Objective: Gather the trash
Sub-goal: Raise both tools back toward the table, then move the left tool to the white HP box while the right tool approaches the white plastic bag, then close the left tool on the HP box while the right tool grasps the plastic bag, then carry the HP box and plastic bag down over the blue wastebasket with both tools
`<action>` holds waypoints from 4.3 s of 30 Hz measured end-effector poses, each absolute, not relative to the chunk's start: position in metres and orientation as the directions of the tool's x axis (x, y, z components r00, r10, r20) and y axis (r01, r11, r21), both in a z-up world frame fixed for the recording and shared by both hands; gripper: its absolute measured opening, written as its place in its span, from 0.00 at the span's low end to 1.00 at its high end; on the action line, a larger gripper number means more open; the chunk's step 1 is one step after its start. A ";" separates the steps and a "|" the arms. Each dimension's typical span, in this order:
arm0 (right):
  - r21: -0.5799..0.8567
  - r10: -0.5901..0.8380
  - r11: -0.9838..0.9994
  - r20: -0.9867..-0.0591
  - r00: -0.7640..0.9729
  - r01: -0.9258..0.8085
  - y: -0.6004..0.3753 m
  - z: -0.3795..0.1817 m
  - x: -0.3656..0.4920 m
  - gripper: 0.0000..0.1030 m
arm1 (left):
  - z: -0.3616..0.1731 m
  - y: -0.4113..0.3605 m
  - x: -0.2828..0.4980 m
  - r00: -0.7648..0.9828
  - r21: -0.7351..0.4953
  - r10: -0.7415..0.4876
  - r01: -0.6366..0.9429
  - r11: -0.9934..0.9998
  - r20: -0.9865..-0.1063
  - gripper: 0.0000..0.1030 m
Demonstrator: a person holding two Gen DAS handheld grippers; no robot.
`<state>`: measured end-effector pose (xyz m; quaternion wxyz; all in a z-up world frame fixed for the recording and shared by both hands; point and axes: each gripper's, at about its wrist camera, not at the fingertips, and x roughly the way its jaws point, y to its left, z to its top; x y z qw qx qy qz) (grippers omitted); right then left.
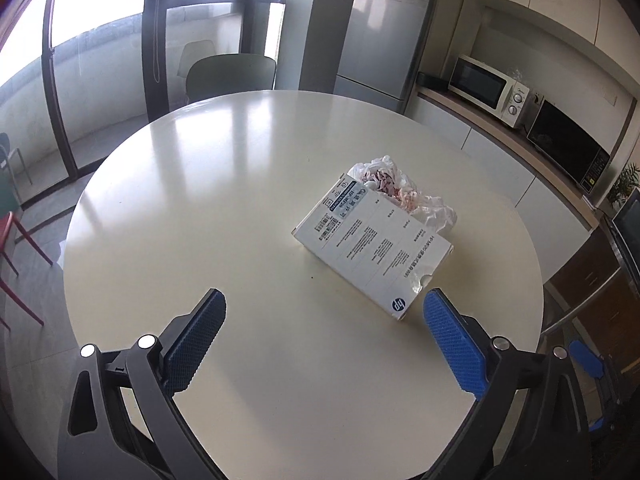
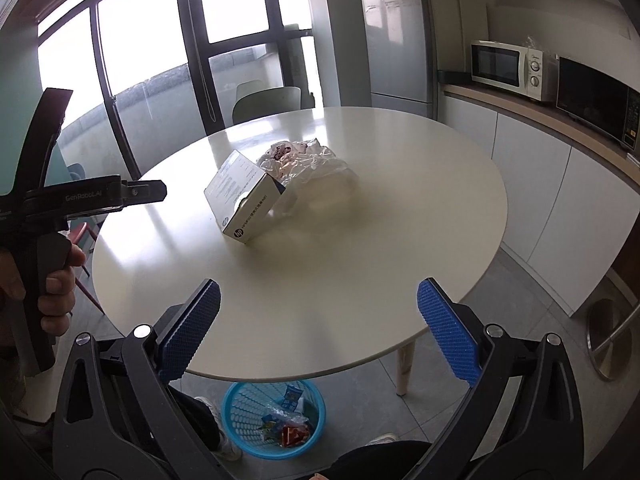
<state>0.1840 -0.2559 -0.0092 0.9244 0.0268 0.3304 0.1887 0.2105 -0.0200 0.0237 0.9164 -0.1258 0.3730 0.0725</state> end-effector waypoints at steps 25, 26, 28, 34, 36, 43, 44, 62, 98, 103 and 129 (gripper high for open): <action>0.259 0.420 0.908 -0.587 0.692 -0.330 -0.283 -0.009 0.234 0.92 | -0.016 -0.007 0.308 0.558 -0.436 -0.130 -0.459 0.774 -0.820 0.94; 0.267 0.424 0.905 -0.588 0.689 -0.330 -0.282 -0.008 0.239 0.92 | -0.019 -0.007 0.309 0.555 -0.442 -0.139 -0.459 0.771 -0.820 0.94; 0.283 0.434 0.901 -0.589 0.682 -0.329 -0.280 -0.007 0.252 0.92 | -0.022 -0.008 0.311 0.555 -0.449 -0.150 -0.453 0.770 -0.818 0.94; 0.370 0.494 0.869 -0.600 0.630 -0.329 -0.269 -0.012 0.300 0.92 | -0.024 -0.007 0.312 0.563 -0.457 -0.155 -0.448 0.768 -0.812 0.93; 0.381 0.501 0.865 -0.609 0.615 -0.327 -0.264 -0.016 0.316 0.92 | -0.026 -0.005 0.313 0.562 -0.461 -0.157 -0.453 0.763 -0.812 0.93; 0.458 0.554 0.831 -0.627 0.548 -0.316 -0.249 -0.029 0.366 0.89 | -0.024 -0.005 0.321 0.546 -0.456 -0.167 -0.450 0.768 -0.821 0.94; 0.468 0.561 0.826 -0.627 0.540 -0.314 -0.246 -0.030 0.372 0.89 | -0.023 -0.005 0.321 0.546 -0.453 -0.164 -0.451 0.769 -0.821 0.94; 0.657 0.708 0.697 -0.566 0.422 -0.288 -0.231 -0.065 0.423 0.73 | -0.039 -0.007 0.333 0.458 -0.403 -0.173 -0.470 0.785 -0.872 0.90; 0.600 0.648 0.750 -0.584 0.490 -0.277 -0.260 -0.055 0.393 0.04 | -0.029 -0.049 0.364 0.336 -0.102 0.010 -0.314 0.944 -0.942 0.82; 0.565 0.624 0.773 -0.595 0.506 -0.288 -0.265 -0.047 0.388 0.04 | -0.030 -0.057 0.365 0.321 -0.029 0.070 -0.293 0.956 -0.945 0.82; 0.393 0.569 0.822 -0.544 0.617 -0.412 -0.243 0.013 0.272 0.03 | 0.019 -0.019 0.207 0.643 -0.148 -0.065 -0.076 0.986 -0.763 0.75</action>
